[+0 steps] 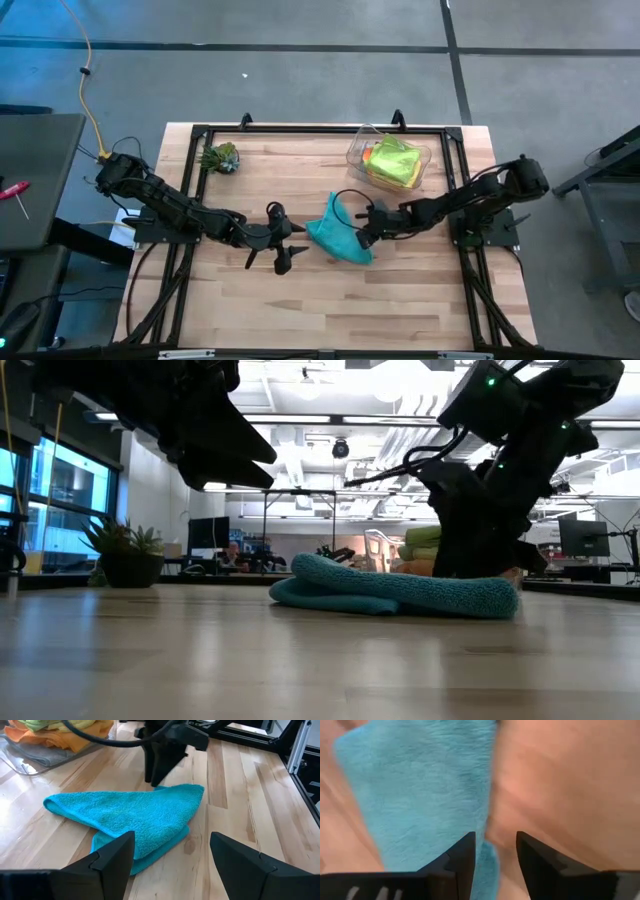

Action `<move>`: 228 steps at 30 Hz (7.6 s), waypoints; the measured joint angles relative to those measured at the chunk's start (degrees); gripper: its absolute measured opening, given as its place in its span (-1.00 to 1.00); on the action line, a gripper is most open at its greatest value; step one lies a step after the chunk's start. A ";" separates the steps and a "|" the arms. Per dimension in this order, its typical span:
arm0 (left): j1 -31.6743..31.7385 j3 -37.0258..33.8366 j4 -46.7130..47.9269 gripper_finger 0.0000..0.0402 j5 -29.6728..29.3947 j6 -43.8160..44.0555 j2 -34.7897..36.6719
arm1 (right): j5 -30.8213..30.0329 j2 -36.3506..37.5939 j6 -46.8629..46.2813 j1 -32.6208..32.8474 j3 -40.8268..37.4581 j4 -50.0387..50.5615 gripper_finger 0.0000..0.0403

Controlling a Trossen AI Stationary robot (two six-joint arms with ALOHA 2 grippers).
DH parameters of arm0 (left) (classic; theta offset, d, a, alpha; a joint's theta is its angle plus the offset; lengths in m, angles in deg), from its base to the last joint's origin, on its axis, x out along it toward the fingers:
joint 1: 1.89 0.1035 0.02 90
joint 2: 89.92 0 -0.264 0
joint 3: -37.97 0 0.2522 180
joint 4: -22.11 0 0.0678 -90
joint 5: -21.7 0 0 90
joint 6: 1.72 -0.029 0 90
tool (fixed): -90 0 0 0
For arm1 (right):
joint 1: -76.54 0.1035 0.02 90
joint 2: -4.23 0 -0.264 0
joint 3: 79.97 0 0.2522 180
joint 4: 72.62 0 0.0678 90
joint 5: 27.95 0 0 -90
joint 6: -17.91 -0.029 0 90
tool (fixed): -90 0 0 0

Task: Fold microfiber towels
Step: Fold the blue microfiber towel

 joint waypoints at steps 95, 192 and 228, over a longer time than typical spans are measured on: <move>8.96 16.94 -1.23 0.23 16.28 -21.22 6.43 | 13.47 16.39 22.47 12.71 39.15 37.96 -1.00; 2.01 25.29 3.29 -0.91 8.03 -26.27 -35.04 | 5.46 8.52 16.15 16.87 39.10 40.22 -1.00; 11.76 25.27 38.63 -1.00 5.69 -24.54 15.39 | -15.44 18.64 22.58 9.49 39.10 37.56 -1.00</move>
